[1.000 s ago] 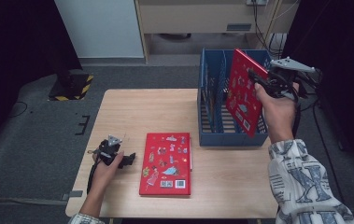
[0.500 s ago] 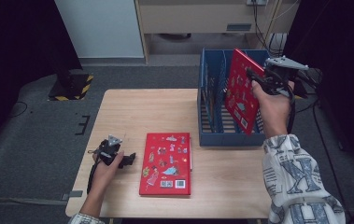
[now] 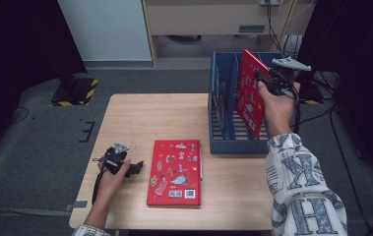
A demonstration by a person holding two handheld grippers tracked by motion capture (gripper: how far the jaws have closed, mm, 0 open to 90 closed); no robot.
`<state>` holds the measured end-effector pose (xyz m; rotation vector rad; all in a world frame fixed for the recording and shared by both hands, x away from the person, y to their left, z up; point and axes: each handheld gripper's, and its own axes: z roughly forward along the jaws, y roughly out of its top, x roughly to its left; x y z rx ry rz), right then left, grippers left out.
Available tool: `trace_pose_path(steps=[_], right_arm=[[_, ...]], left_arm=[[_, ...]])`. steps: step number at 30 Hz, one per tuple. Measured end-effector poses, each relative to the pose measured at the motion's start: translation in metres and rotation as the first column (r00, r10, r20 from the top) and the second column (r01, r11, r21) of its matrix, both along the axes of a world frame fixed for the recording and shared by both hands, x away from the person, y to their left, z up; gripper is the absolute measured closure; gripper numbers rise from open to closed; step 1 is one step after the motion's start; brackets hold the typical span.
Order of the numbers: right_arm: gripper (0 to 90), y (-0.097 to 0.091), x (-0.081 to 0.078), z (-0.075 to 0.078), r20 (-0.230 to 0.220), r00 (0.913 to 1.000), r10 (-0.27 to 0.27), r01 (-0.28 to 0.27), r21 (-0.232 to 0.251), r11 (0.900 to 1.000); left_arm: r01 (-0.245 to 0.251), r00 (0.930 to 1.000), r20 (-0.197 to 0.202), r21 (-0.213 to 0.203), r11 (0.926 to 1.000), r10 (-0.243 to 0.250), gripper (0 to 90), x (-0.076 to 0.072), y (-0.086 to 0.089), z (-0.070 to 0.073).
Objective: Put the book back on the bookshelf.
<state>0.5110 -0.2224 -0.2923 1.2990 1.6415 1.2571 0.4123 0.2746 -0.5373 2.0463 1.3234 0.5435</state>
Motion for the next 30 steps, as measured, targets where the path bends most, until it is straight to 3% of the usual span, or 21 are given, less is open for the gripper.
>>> trace_pose_path(steps=[19,30], right_arm=[[79.3,0.010,0.017,-0.017,0.012,0.9994,-0.032,0.032,-0.014,0.9994],[79.3,0.012,0.025,-0.037,0.001,0.9990,-0.044,0.044,-0.021,0.9988]], left_arm=[[0.006,1.0000,-0.003,0.005,1.0000,-0.006,0.0,0.000,0.000,0.000],[0.006,1.0000,-0.004,0.004,1.0000,-0.006,0.0,0.000,-0.001,0.000]])
